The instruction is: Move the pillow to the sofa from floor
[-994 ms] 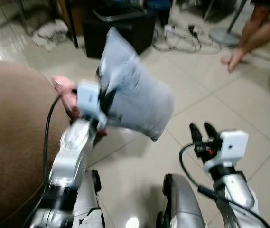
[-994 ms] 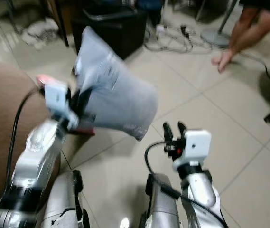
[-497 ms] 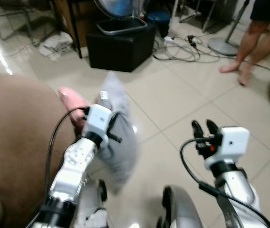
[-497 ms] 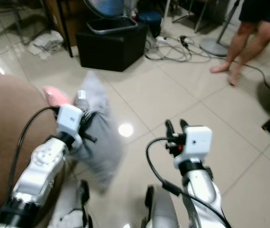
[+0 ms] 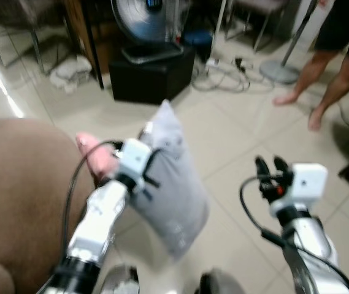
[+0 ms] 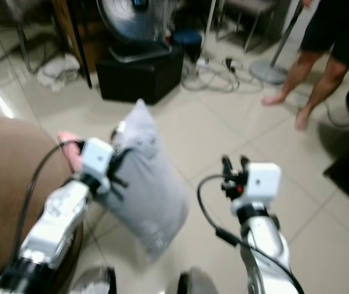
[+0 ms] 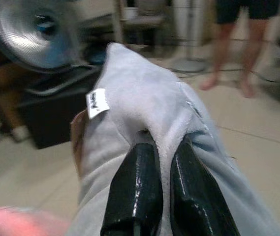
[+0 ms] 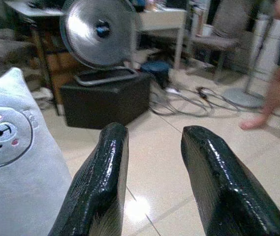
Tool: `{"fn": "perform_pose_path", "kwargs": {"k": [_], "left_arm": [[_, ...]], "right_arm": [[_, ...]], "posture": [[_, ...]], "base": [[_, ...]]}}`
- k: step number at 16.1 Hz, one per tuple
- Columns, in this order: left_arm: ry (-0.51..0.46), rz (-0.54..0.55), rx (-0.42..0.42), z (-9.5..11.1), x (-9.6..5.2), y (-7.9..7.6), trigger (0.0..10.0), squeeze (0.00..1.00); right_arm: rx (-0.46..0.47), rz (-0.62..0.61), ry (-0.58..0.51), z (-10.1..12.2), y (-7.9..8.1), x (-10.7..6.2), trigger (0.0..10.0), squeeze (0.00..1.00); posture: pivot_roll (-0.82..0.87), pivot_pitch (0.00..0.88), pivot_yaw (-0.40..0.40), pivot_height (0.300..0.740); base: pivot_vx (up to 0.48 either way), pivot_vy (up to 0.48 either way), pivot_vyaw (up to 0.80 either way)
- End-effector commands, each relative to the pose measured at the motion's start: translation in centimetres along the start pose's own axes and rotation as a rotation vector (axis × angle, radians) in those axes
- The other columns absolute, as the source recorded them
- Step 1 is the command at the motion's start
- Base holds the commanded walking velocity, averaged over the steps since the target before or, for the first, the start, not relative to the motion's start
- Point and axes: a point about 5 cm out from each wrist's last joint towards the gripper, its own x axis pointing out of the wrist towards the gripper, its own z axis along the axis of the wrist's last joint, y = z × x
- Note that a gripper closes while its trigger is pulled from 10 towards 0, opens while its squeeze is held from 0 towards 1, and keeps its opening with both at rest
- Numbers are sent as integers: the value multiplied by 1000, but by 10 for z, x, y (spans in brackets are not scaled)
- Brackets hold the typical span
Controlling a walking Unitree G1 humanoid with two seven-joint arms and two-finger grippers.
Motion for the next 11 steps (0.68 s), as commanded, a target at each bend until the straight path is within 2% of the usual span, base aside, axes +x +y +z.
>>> {"fn": "perform_pose_path", "kwargs": {"k": [1,2,4,6,7,11], "left_arm": [[-38,69,-1,5,-2,7,10000,0],[-26,136,-16,0,-3,10,10000,0],[-60,118,-1,9,2,5,10000,0],[-94,112,41,19,10,3,10000,0],[-97,113,37,22,12,3,10000,0],[-100,107,41,23,13,2,10000,0]], "right_arm": [[-15,26,24,-6,1,1,10000,0],[-36,36,31,-8,2,3,10000,0],[-23,38,18,-5,3,8,10000,0],[-76,96,74,-16,13,13,10000,0],[-117,143,53,-14,19,13,10000,0],[-128,247,58,-18,34,7,10000,0]], "posture": [[2,2,-76,740],[3,1,-83,740],[7,0,-88,740],[11,0,-92,740],[13,0,-91,740],[2,1,-88,740]], "base": [[0,0,0],[0,0,0],[0,0,0],[120,0,0],[240,0,0],[275,0,800]]}}
